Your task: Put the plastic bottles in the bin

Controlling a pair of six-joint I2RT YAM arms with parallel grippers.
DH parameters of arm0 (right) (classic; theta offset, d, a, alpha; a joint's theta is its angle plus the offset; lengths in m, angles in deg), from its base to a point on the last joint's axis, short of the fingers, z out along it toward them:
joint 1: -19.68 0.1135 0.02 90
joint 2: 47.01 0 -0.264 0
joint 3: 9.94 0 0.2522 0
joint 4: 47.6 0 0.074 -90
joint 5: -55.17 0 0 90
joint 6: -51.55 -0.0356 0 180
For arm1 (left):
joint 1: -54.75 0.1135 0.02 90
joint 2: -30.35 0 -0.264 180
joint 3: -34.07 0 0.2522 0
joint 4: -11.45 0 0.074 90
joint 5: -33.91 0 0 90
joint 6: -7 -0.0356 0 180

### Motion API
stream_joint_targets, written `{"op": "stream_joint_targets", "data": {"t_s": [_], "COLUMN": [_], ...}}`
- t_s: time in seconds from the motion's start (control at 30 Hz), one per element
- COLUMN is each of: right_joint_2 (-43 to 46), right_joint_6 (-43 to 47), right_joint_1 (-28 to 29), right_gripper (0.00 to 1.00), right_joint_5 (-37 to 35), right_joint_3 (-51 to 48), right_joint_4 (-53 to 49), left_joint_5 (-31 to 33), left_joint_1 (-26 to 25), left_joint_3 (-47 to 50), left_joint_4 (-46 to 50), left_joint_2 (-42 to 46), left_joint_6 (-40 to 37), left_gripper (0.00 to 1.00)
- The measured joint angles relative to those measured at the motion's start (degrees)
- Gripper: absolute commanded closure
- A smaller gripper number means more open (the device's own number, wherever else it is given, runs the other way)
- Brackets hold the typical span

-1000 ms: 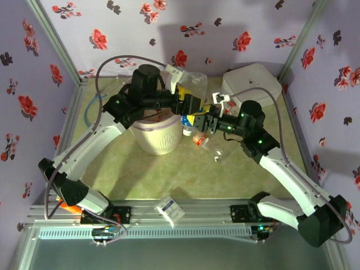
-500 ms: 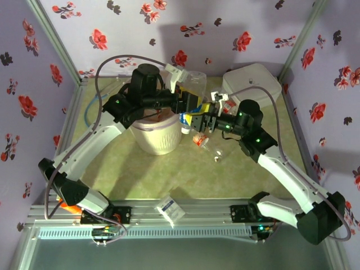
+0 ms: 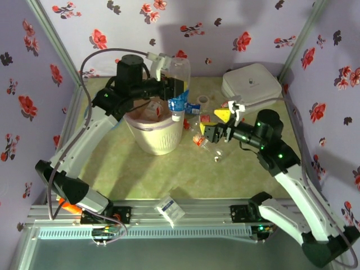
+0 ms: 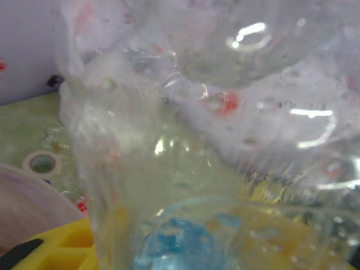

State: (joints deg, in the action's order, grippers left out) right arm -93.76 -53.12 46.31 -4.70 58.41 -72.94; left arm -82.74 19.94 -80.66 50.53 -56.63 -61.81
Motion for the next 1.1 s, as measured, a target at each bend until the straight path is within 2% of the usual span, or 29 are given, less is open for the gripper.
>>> {"op": "stream_joint_targets", "data": {"t_s": [0.17, 0.27, 0.47, 0.6, 0.87, 1.1], "right_joint_2": [0.94, 0.44, -1.27, -0.96, -0.81, -5.68], "right_joint_6": [1.31, 1.42, 1.42, 1.44, 1.44, 1.05], "right_joint_1": [-0.9, -0.9, -0.9, -0.9, -1.16, -1.16], "right_gripper": [0.01, 0.01, 0.01, 0.01, 0.01, 0.01], "right_joint_5": [-2.03, -2.95, -4.46, -6.01, -10.82, -14.53], "right_joint_3": [-0.5, -2.43, -3.28, -3.28, -3.45, -3.45], "right_joint_4": [-3.13, -3.41, -3.8, -4.33, -6.8, -7.23], "left_joint_5": [-0.61, -0.9, -1.2, 2.93, 17.4, 21.92], "left_joint_1": [2.62, 5.88, 11.54, 11.96, 11.56, 10.03], "left_joint_3": [-4.72, -5.97, -7.15, -7.41, -6.62, -0.48], "left_joint_4": [0.76, 1.14, 4.79, 10.05, 23.04, 25.92], "left_joint_2": [0.98, 2.91, 3.04, -0.37, -8.52, -10.62], "left_joint_6": [-0.11, -0.13, -1.31, -3.21, -8.33, -9.55], "left_gripper": [0.57, 0.57, 0.63, 0.69, 0.74, 0.72]}}
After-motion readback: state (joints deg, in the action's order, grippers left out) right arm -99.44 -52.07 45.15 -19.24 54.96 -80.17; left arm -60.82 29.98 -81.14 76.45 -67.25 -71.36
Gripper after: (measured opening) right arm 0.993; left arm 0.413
